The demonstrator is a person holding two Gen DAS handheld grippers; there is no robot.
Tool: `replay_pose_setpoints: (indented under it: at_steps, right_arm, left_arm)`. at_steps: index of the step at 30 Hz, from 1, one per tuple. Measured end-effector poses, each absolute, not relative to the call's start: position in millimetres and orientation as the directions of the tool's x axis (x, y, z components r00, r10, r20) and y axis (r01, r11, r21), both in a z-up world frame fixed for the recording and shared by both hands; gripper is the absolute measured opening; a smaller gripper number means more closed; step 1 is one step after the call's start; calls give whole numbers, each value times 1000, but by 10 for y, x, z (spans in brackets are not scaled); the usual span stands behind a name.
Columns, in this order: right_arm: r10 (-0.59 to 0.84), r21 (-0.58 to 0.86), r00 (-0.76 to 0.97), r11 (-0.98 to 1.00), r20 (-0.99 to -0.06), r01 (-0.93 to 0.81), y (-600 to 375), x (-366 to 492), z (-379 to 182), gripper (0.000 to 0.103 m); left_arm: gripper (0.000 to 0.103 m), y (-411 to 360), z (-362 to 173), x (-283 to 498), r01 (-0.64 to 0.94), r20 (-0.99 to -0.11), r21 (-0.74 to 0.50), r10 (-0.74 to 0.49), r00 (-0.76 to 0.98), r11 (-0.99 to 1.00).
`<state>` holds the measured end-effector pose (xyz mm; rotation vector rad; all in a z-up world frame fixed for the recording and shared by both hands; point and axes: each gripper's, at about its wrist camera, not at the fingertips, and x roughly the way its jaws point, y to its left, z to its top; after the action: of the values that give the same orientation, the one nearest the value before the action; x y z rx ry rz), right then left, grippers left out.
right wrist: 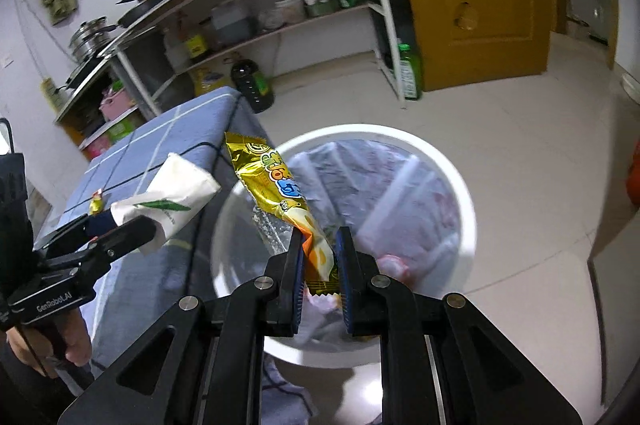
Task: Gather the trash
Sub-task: 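Carry the snack bag over the trash bin and open both tools to drop it, then move both open tools back over the table toward the yellow and red packets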
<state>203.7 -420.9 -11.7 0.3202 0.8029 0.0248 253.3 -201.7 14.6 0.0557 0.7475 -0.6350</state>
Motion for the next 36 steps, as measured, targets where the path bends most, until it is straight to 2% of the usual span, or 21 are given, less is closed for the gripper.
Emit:
replay_pose_setpoints:
  at_steps: [14,16,18,20,21,29,36]
  right_arm:
    - [73,265,637,941,-768,212,-4483,2073,-337,19]
    - [71,266,642,940,-764,213,-4488,2063,-321,21]
    - [71,264,648,942,-758,206,-4478,2053,-303,28]
    - [84,275,655,942,-751,195,-4462,2040,-284,42]
    - [90,280,659,941,-747,189,-4457,2043,-269,43]
    - [120,291,697,947,-707,132,-4281,2042,-72,43]
    - [183,289,730,957,-659,21,-3906,2066,108,43]
  left_arm:
    - [63,-2585,-125,2653,585,-740,-129,-471,480,800]
    - [67,-2588,-131,2669,580,-739,-132,-470,483,804]
    - [71,-2578,-131,2677,577,-735,-142,-476,483,804]
    - [71,-2553,-123,2684,573,-729,-147,-480,488,807]
    - [71,-2530,-114,2686,570,-726,-150,-481,491,808]
    - [71,-2207,56,2611,535,-681,-172,-492,542,827]
    - [71,-1681,210,2478,472,-639,-160,-456,620,867]
